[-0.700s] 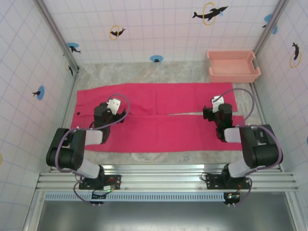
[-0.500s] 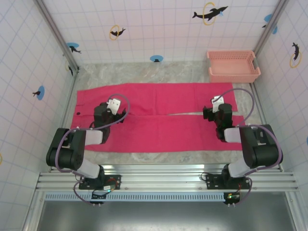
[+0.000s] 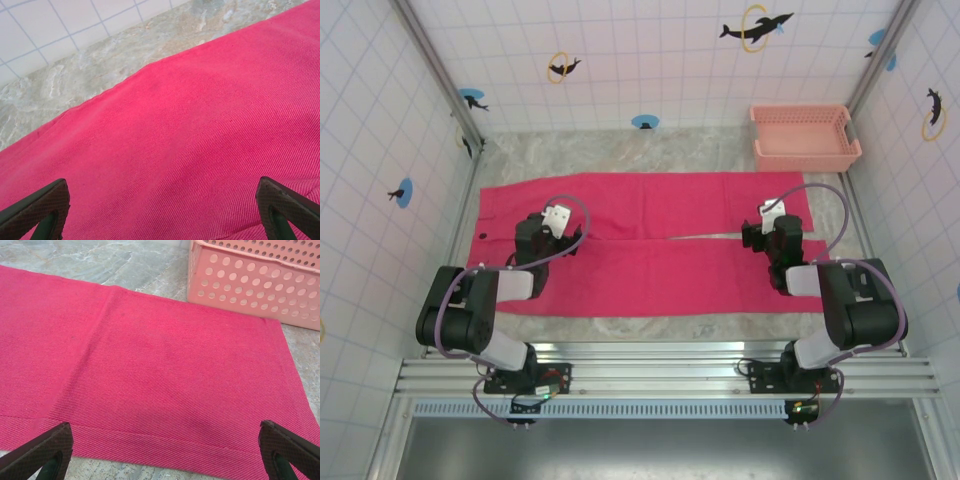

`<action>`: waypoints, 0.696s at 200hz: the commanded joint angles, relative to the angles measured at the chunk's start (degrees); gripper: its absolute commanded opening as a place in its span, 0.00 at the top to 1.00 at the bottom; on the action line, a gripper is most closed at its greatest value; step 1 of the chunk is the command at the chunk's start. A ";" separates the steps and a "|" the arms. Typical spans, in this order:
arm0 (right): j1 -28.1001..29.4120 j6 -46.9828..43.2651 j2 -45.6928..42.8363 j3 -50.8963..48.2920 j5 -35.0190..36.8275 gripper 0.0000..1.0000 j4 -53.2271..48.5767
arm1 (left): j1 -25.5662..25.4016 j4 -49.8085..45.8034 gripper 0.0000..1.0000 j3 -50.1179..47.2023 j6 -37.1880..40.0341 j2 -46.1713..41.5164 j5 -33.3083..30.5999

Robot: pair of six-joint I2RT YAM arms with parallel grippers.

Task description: Roll up the long pants

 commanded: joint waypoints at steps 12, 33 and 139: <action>3.61 -2.01 -7.86 12.12 8.15 0.00 -24.25 | 0.14 -26.20 0.03 13.73 -1.17 -6.30 -5.88; 10.53 -7.56 -9.02 33.43 9.17 0.01 -54.86 | -0.76 -56.24 0.02 35.61 -3.21 -7.42 -17.31; 52.10 -10.35 4.13 47.54 -1.84 0.25 -96.65 | -1.16 -97.76 0.02 64.31 -1.74 -5.66 -48.62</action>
